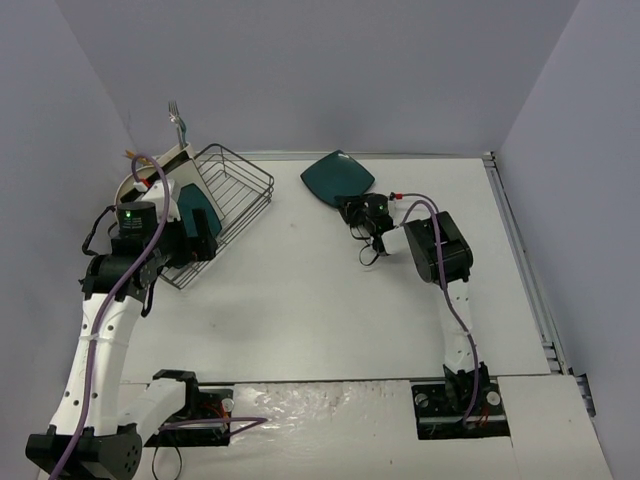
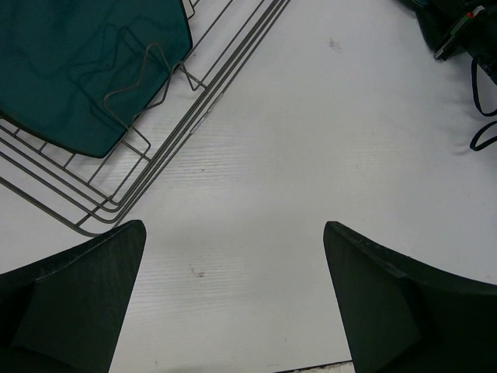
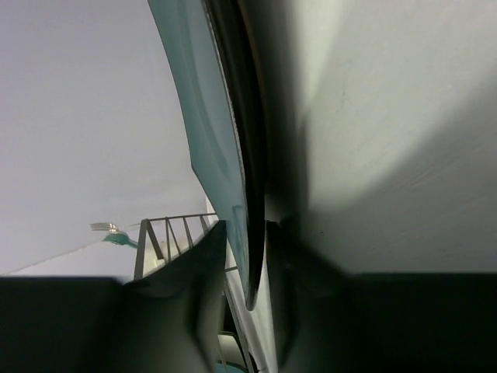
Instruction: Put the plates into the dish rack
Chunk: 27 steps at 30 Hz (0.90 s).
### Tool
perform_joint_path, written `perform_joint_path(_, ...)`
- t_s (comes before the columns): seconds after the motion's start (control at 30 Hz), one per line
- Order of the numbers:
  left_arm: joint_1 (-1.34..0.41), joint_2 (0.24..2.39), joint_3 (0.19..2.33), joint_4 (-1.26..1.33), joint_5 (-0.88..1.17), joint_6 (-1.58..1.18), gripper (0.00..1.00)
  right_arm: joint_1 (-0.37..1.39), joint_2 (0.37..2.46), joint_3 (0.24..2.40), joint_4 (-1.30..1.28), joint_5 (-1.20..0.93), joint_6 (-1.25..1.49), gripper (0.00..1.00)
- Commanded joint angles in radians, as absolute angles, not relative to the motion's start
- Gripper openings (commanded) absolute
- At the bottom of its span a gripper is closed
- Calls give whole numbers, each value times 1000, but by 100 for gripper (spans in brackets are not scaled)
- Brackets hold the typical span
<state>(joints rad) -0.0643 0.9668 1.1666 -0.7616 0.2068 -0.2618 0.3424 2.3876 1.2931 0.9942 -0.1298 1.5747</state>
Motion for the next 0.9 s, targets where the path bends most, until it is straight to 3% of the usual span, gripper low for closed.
perform_joint_path(0.0, -67, 960, 1188, -706, 228, -279, 97, 348, 2402, 1283, 1070, -83, 1622, 8)
perform_joint_path(0.07, -69, 959, 1186, -701, 235, -287, 97, 345, 2397, 1268, 1097, -83, 1631, 0)
perform_joint_path(0.5, -96, 979, 1140, -519, 413, -531, 97, 315, 2091, 962, 1281, -240, 1602, 0)
perform_joint_path(0.87, -261, 1090, 1113, -298, 390, -712, 97, 242, 1742, 671, 1268, -500, 1489, 0)
